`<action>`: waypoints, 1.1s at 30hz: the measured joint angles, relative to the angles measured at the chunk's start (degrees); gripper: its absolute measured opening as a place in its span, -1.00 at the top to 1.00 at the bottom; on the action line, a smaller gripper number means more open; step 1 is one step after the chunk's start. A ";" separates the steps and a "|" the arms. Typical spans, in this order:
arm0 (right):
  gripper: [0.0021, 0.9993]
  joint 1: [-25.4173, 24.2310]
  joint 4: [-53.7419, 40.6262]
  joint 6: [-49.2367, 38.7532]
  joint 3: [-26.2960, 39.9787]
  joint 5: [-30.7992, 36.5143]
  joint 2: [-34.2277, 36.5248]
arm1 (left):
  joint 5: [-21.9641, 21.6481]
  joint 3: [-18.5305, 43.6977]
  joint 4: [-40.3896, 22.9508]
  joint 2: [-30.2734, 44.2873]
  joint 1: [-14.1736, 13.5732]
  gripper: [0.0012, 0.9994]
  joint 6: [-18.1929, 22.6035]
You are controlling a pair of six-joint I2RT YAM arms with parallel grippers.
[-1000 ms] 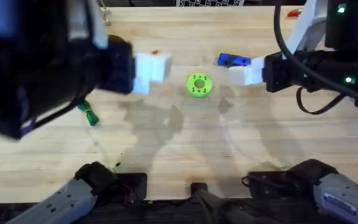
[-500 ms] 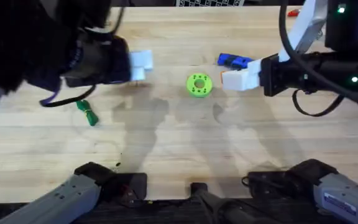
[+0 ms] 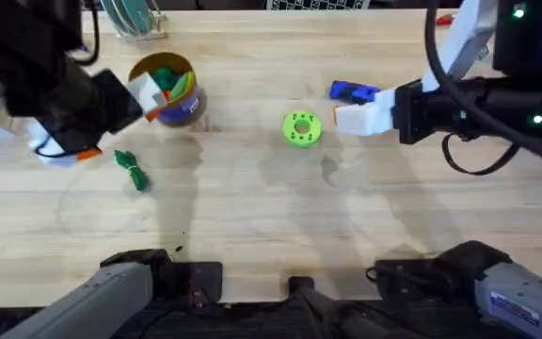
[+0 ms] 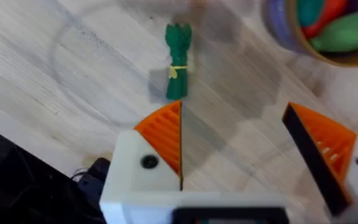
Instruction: Pick up the gripper from the table and insert it into the empty holder that is missing its gripper. Then pick up a screw, insert it into the mounting hole, and use the screwdriver to tighten it. Finally, clean up the table by picking up the vegetable and placing it into the bucket.
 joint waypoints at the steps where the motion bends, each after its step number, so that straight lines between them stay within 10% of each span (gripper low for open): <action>1: -0.93 0.00 0.02 0.00 0.00 0.00 0.00 | 0.50 -1.45 1.31 0.72 1.02 -0.97 0.26; 20: -0.93 0.01 0.29 0.00 0.00 0.01 0.00 | 7.99 -15.90 18.06 10.62 15.43 -0.97 4.56; 31: -0.93 0.00 0.50 0.00 0.00 2.21 0.00 | 9.53 -15.98 22.04 16.60 16.62 -0.98 8.05; 33: -0.93 0.00 0.50 0.00 0.00 2.23 0.00 | 9.66 -15.98 22.36 16.60 16.71 -0.67 8.03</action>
